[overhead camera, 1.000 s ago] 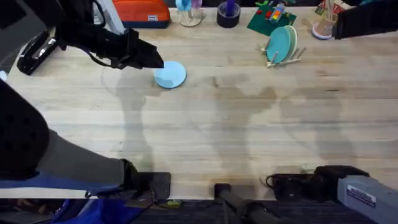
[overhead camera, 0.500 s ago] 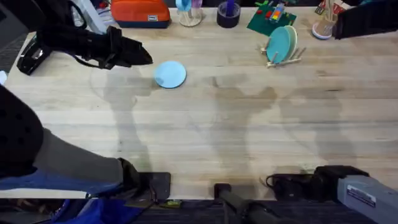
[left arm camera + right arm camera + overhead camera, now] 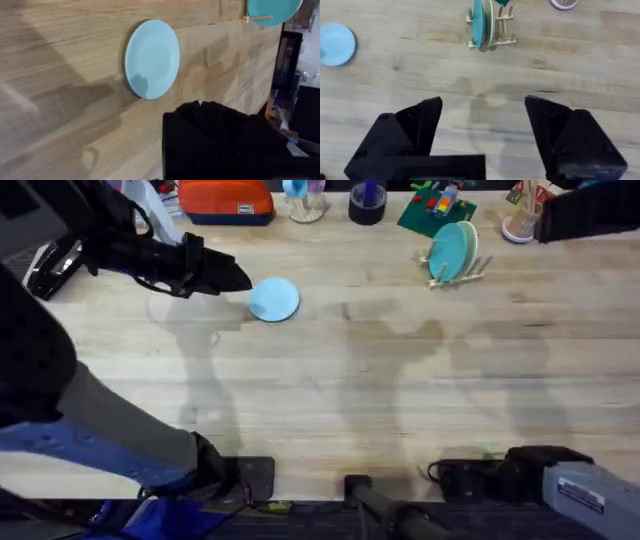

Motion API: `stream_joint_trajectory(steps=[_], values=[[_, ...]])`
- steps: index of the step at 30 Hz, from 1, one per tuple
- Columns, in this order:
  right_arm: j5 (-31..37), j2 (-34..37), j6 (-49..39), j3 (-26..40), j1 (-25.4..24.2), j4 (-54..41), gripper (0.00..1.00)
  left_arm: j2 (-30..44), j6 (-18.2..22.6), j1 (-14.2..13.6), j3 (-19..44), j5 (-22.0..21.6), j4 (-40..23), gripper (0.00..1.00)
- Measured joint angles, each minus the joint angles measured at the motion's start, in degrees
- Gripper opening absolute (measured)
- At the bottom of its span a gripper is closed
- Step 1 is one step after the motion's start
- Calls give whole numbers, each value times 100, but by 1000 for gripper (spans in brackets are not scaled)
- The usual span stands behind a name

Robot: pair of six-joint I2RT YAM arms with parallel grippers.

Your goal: Pick up the plates from the table one by one and place each into a slot on the dish rack.

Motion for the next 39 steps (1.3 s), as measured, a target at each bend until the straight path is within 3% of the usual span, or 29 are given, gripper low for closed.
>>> stream_joint_trajectory(steps=[16, 23, 39], values=[[0, 0, 0, 1, 0, -2, 995, 1151, 110, 0, 0, 129, 959, 41], [0, -1, 0, 2, 0, -1, 995, 1472, -267, 1, 0, 50, 1613, 41], [0, 0, -1, 2, 0, 13, 995, 1651, -597, 7, 20, 121, 1713, 41]])
